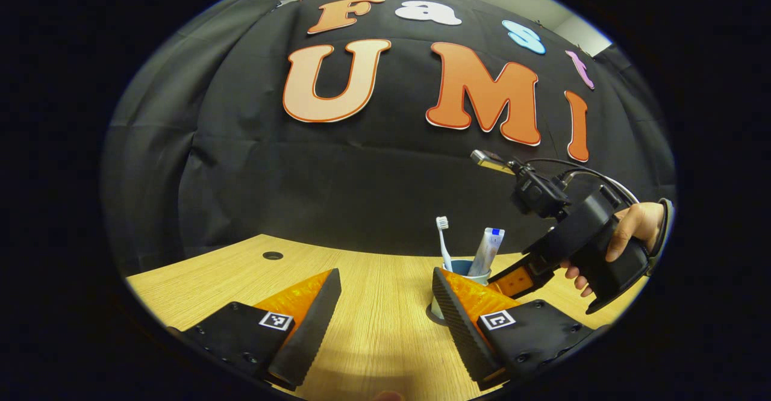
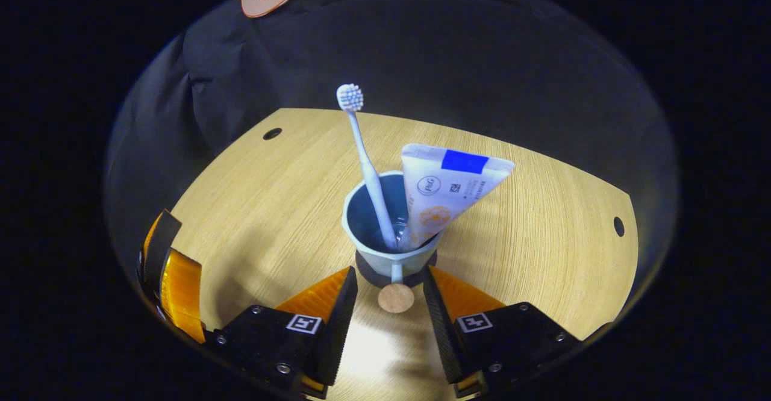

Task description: Put the toothbrush and toothpaste on the desktop into the cup, then pick up the cup and place it on the coaster on the desktop.

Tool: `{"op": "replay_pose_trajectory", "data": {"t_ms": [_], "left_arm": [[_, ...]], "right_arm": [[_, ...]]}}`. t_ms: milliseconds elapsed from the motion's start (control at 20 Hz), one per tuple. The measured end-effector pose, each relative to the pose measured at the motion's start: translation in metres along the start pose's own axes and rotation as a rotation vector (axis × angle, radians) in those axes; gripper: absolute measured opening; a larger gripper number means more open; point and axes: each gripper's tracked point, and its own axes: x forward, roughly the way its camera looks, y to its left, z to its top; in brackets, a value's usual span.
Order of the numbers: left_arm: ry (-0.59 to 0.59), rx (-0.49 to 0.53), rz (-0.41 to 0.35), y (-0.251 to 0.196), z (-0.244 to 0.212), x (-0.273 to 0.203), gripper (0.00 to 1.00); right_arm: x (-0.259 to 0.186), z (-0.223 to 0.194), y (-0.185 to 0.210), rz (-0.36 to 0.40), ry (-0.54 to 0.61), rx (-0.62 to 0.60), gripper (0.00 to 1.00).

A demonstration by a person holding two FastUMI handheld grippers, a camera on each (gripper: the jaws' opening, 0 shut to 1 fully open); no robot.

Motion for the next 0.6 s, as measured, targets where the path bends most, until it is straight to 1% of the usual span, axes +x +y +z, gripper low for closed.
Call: {"op": "replay_pose_trajectory", "data": {"t_ms": [50,100,150,400,500,600], "left_arm": [[0.001,-0.001,-0.001,-0.001,0.000,0.000,0.97],[0.003,0.002,-0.001,0.000,-0.001,0.000,0.97],[0.004,0.003,-0.001,0.000,-0.001,0.000,0.97],[-0.013,0.013,-0.006,-0.001,0.008,-0.005,0.97],[-0.025,0.007,-0.022,-0.005,0.014,-0.007,0.97],[-0.038,0.013,-0.027,-0.008,0.020,-0.010,0.97]], "right_arm": [[-0.004,0.002,0.001,0.004,-0.023,0.001,0.70],[-0.007,0.003,0.000,0.009,-0.047,0.004,0.75],[-0.014,0.004,-0.002,0.009,-0.071,0.012,0.76],[-0.051,0.002,-0.022,-0.018,-0.220,0.029,0.77],[-0.058,-0.005,-0.033,-0.024,-0.255,0.049,0.77],[-0.067,-0.007,-0.047,-0.046,-0.309,0.067,0.77]]}}
